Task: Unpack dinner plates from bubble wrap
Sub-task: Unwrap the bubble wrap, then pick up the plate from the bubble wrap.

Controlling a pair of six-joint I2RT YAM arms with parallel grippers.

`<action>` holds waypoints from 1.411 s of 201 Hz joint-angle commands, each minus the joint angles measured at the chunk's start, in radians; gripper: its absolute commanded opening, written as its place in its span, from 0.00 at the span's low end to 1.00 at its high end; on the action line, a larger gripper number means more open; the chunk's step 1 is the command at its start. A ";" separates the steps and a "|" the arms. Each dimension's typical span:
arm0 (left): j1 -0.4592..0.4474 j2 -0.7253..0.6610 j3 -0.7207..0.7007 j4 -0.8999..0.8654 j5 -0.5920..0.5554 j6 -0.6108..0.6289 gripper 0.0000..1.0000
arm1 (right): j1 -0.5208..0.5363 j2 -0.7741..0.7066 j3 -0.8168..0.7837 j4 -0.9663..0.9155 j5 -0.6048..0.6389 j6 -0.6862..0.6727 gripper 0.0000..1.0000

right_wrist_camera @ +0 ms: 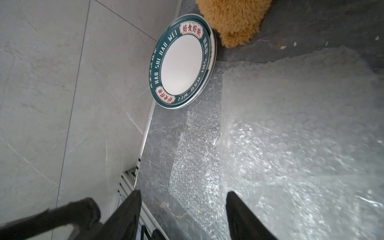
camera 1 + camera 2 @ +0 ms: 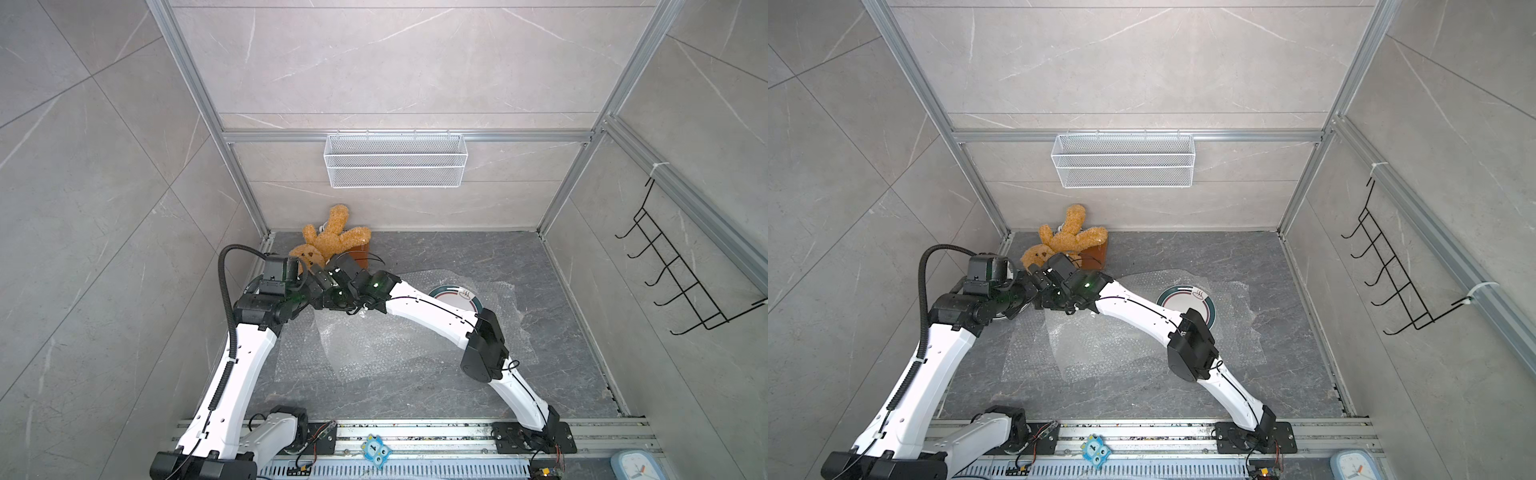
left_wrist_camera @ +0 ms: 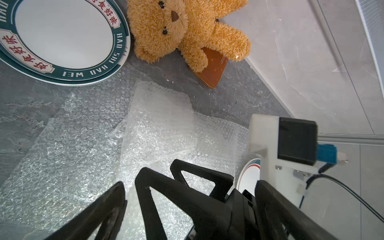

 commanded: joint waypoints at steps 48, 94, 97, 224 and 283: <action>-0.009 -0.041 -0.096 0.044 0.158 0.080 0.96 | -0.255 -0.471 -0.557 0.029 0.014 -0.031 0.75; -0.192 0.077 -0.116 0.043 0.078 0.090 0.95 | -0.499 -0.802 -0.939 -0.062 0.068 -0.107 0.76; -0.206 0.089 -0.116 0.047 0.069 0.089 0.95 | -0.515 -0.820 -0.958 -0.072 0.077 -0.114 0.76; -0.489 0.679 0.030 0.440 0.430 -0.030 0.90 | -0.914 -0.813 -1.371 0.097 -0.110 -0.189 0.56; -0.488 0.740 0.004 0.476 0.452 -0.038 0.90 | -0.916 -0.726 -1.379 0.152 -0.102 -0.199 0.49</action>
